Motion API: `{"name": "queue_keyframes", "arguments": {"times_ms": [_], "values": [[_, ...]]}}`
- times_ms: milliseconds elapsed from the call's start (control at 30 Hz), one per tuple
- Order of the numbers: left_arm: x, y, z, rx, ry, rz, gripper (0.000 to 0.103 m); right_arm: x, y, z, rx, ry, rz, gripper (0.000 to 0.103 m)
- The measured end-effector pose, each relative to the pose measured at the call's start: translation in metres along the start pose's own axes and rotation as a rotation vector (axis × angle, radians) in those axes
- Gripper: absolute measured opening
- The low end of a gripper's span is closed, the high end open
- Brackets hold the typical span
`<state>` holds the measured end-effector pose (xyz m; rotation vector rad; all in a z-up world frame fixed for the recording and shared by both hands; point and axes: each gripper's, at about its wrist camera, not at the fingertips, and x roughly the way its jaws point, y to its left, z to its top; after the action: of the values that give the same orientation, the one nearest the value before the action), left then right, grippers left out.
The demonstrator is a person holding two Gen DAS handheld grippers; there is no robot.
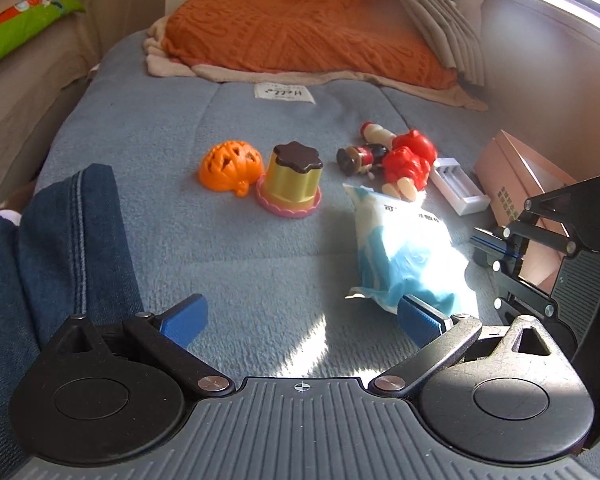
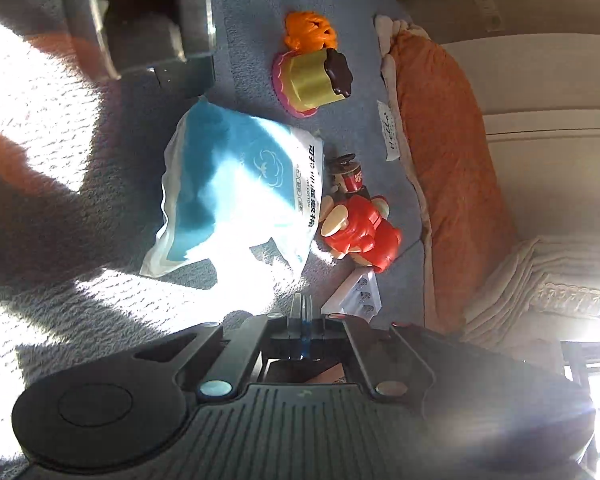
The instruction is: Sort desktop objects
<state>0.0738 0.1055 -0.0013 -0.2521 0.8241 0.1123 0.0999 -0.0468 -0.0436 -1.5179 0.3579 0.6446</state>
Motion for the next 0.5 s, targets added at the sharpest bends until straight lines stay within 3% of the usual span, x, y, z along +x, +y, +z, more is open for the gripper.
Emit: {"name": "queue_keyframes", "arguments": {"times_ms": [133, 233, 300, 367, 433, 500], "values": [[0.002, 0.003, 0.001, -0.021, 0.011, 0.001, 0.103, -0.020, 0.006, -0.004, -0.081, -0.017, 0.006, 0.001], [0.000, 0.000, 0.000, -0.008, 0.004, -0.006, 0.103, -0.020, 0.016, -0.012, -0.117, 0.046, 0.012, 0.004], [0.001, 0.000, 0.000, -0.009, 0.006, -0.012, 0.103, -0.014, 0.027, -0.015, -0.146, 0.080, -0.020, 0.014], [0.002, -0.001, 0.000, -0.011, 0.010, -0.016, 0.103, -0.007, 0.032, -0.016, -0.167, 0.098, -0.060, 0.045], [0.001, 0.000, 0.000, -0.011, 0.009, -0.017, 0.103, 0.004, 0.036, -0.013, -0.187, 0.118, -0.064, 0.049], [0.002, 0.000, 0.000, -0.014, 0.009, -0.016, 0.103, 0.017, 0.036, -0.010, -0.195, 0.124, -0.043, 0.046]]}}
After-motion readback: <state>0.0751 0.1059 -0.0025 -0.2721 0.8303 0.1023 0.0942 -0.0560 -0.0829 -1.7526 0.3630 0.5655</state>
